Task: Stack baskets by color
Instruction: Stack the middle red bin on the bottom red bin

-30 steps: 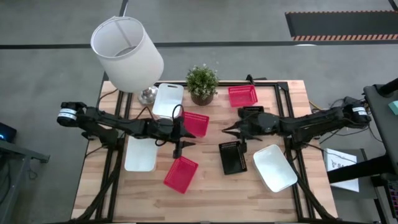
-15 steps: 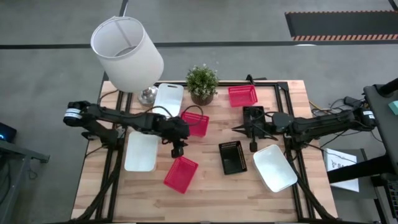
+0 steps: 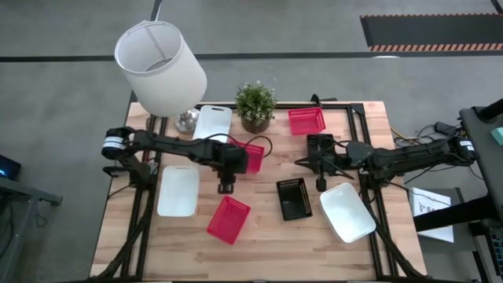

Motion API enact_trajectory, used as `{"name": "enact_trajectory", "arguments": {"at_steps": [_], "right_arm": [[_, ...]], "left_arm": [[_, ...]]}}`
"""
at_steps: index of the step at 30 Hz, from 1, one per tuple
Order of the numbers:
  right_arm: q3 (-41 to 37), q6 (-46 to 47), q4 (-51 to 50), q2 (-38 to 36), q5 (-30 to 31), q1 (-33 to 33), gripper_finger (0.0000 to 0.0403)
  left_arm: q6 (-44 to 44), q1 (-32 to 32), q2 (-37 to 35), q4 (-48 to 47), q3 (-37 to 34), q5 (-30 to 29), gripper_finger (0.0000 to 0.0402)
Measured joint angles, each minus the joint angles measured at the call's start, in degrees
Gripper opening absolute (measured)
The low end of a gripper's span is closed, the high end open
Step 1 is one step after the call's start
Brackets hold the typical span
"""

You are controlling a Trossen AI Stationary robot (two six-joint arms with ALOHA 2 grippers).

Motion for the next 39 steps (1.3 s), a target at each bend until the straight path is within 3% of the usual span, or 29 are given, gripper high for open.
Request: {"name": "enact_trajectory", "arguments": {"at_steps": [24, 34, 39], "right_arm": [[0.0, -4.8, 0.0, -0.9, 0.1, 0.0, 0.0009], [0.0, -5.8, 0.0, -0.9, 0.2, 0.0, 0.0009], [0.0, -5.8, 0.1, -0.9, 0.2, 0.0, 0.0009]], "left_arm": [[5.6, 2.8, -0.7, 4.9, -2.2, -0.7, 0.0134], [5.8, 2.8, -0.7, 8.9, -2.7, -0.9, 0.0209], [7.4, 2.9, -0.5, 11.2, -2.8, -1.0, 0.0218]]}}
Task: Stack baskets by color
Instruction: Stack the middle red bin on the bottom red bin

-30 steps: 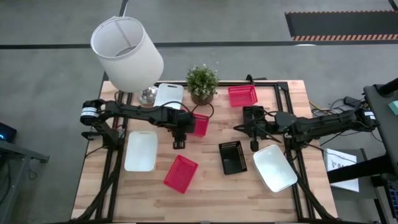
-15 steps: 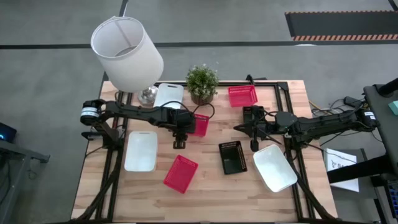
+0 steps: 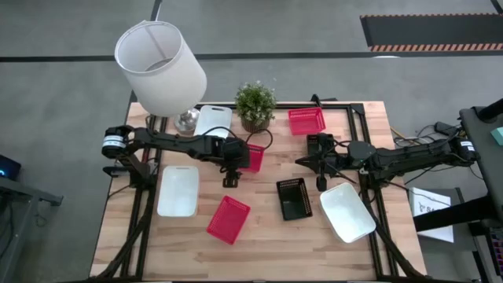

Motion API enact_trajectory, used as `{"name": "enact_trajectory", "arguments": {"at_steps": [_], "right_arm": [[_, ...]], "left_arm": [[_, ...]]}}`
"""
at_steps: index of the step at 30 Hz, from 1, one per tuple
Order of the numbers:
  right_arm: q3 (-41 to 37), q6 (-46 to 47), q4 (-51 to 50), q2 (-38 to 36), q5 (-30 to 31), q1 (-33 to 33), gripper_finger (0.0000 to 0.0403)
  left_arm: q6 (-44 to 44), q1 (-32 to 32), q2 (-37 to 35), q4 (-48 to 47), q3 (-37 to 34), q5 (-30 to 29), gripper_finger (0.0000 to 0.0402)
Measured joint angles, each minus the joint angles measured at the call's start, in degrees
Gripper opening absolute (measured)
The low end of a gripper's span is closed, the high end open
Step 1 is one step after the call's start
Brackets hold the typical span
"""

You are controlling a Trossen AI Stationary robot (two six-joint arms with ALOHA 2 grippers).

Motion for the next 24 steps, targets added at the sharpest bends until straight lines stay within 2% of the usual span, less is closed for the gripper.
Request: {"name": "enact_trajectory", "arguments": {"at_steps": [18, 21, 24], "right_arm": [[0.1, -0.1, 0.0, 0.0, 0.0, 0.0, 0.0009], [0.1, -0.2, 0.0, 0.0, 0.0, 0.0, 0.0009], [0.1, -0.2, 0.0, -0.1, 0.0, 0.0, 0.0009]], "left_arm": [[3.1, 0.0, 6.6, 4.8, 0.1, -1.7, 0.0216], [3.1, 0.0, 6.9, 5.6, 0.1, -1.8, 0.0197], [3.0, 0.0, 6.8, 5.6, 0.1, -2.2, 0.0160]]}}
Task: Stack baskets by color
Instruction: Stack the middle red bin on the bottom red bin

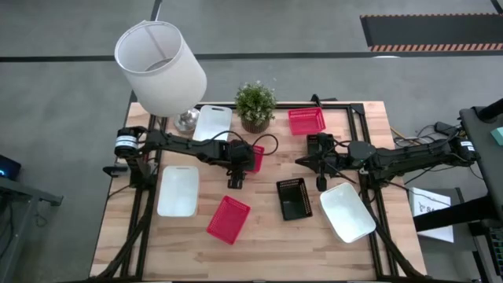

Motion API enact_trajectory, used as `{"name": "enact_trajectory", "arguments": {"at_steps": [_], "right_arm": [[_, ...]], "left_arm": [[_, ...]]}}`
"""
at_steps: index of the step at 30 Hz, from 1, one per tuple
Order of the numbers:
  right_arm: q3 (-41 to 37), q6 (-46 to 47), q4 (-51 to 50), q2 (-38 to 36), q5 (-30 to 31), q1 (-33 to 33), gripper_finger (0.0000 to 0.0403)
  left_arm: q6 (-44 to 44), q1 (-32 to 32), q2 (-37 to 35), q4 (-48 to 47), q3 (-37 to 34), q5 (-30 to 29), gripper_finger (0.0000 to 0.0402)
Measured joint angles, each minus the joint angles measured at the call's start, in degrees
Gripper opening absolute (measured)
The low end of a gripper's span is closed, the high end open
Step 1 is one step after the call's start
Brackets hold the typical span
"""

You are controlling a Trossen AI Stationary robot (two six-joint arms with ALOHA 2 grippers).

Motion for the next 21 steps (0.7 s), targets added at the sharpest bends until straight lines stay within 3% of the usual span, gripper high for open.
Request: {"name": "enact_trajectory", "arguments": {"at_steps": [8, 17, 21], "right_arm": [[0.0, 0.1, 0.0, 0.0, 0.0, 0.0, 0.0009], [0.0, 3.5, -3.2, -0.5, -0.1, 0.0, 0.0009], [0.0, 4.4, -3.0, -2.1, -0.1, 0.0, 0.0009]], "left_arm": [[-0.2, 0.0, -0.1, -0.2, 0.0, -0.6, 0.0016], [-8.7, -4.8, -3.6, -7.0, 6.1, -1.1, 0.0002], [-18.4, -9.0, -5.8, -10.2, 11.1, -4.4, 0.0002]]}}
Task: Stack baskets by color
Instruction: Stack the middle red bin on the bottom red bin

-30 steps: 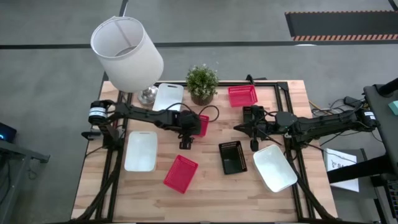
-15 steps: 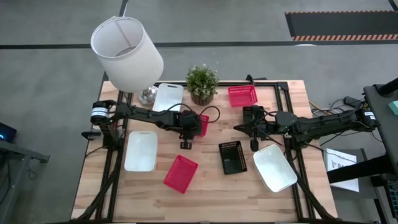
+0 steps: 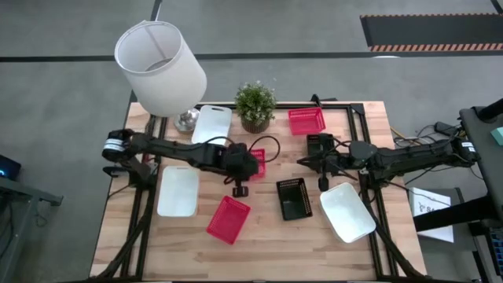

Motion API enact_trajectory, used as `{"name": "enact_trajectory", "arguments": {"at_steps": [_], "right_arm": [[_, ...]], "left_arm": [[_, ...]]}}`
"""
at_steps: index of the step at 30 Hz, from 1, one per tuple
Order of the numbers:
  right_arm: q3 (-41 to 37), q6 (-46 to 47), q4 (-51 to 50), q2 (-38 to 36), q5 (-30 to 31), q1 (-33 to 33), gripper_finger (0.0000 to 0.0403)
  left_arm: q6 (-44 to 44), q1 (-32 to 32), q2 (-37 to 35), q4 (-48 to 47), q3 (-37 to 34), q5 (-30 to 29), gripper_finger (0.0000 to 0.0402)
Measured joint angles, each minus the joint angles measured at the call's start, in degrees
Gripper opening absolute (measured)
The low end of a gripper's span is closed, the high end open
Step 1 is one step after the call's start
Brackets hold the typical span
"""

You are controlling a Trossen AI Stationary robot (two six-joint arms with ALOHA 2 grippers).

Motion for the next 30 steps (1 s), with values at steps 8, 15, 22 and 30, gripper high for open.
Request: {"name": "enact_trajectory", "arguments": {"at_steps": [8, 15, 22, 30], "right_arm": [[-0.7, 1.0, 0.0, -2.6, -0.1, 0.0, 0.0009], [-1.7, -1.3, 1.8, -4.2, -0.1, 0.0, 0.0009], [-1.2, -1.9, 1.7, -4.9, -0.2, 0.0, 0.0009], [-2.1, -0.9, 1.5, -4.9, -0.5, 0.0, 0.0009]], "left_arm": [[-25.0, -11.5, -1.0, -4.3, 8.7, -10.9, 0.0001], [-49.2, -19.5, 1.3, -10.0, 14.9, -15.4, 0.0001], [-69.5, -23.5, 1.4, -13.7, 18.2, -11.2, 0.0000], [-80.6, -24.5, 1.6, -19.2, 18.9, -7.0, 0.0000]]}}
